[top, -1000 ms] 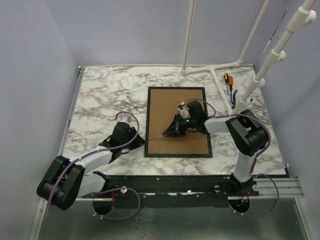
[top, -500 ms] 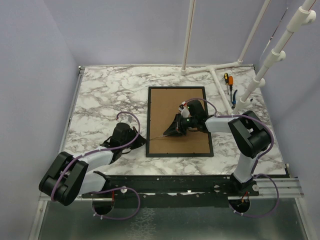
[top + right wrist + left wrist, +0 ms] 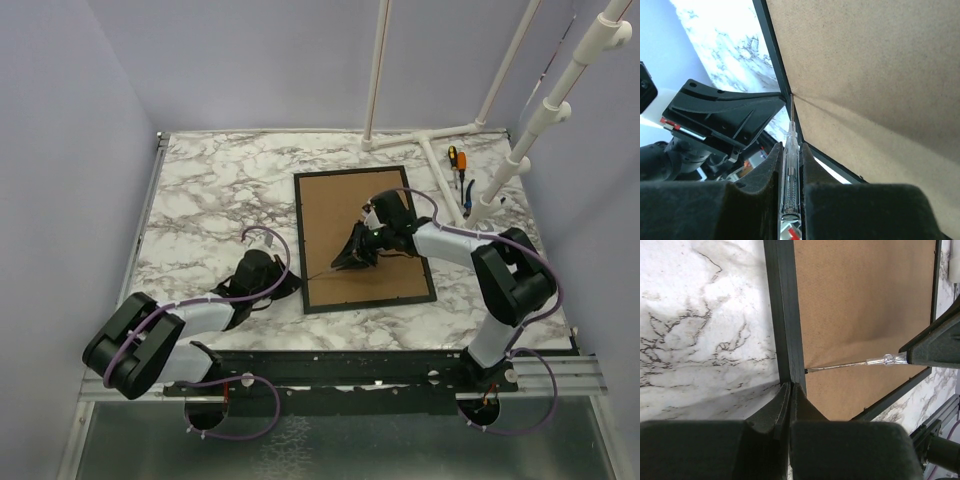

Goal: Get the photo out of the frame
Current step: Release the photo frame item from the photo frame.

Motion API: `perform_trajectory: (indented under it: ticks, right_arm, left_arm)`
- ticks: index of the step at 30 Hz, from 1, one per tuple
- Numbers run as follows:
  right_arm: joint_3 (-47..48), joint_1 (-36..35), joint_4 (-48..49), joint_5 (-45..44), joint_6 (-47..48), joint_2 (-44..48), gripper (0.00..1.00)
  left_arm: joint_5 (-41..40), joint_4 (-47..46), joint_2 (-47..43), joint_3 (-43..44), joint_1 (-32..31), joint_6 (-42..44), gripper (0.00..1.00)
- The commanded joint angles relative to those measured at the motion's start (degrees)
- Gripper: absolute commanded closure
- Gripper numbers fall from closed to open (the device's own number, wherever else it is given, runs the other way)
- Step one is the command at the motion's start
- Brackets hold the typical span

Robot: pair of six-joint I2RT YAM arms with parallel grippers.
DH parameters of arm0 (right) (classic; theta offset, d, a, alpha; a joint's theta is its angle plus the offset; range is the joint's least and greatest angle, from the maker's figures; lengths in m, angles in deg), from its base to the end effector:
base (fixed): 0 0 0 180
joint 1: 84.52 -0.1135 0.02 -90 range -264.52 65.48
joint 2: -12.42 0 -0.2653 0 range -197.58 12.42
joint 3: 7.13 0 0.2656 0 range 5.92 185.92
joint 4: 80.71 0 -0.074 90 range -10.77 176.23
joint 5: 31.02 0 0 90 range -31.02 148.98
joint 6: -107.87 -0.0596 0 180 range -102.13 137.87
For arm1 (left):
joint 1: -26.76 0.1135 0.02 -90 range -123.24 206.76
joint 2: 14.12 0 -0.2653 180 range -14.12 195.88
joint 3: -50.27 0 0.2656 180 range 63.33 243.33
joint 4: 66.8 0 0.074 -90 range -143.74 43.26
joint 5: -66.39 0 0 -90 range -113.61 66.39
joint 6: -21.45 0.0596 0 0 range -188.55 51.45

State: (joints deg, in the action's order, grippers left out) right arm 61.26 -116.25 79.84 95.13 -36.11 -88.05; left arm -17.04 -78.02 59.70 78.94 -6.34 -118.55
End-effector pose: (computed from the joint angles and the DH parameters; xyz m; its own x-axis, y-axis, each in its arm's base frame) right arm 0.2956 0.2241 0.1377 -0.9875 0.1572 0.0077 0.1053 0.6234 0.7748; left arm 0.2006 -0.1389 0.1056 -0.7771 -0.4019 -0.4844 0.0416 0.7351 -0.6767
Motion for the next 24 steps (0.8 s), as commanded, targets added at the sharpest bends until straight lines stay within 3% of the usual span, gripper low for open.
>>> perform_trajectory:
  ticks: [1, 15, 24]
  right_arm:
    - [4.2, -3.7, -9.2, -6.1, 1.5, 1.4, 0.99]
    - [23.7, -11.0, -32.7, -19.1, 10.0, -2.2, 0.99]
    - [29.0, -14.4, -35.4, -20.1, 10.0, -4.8, 0.99]
  left_arm:
    - [2.9, 0.0, 3.0, 0.5, -3.4, -1.8, 1.0]
    - [2.4, -0.6, 4.3, 1.8, -4.3, -0.9, 1.0]
    - [2.4, -0.7, 4.7, 2.1, -4.4, -0.6, 1.0]
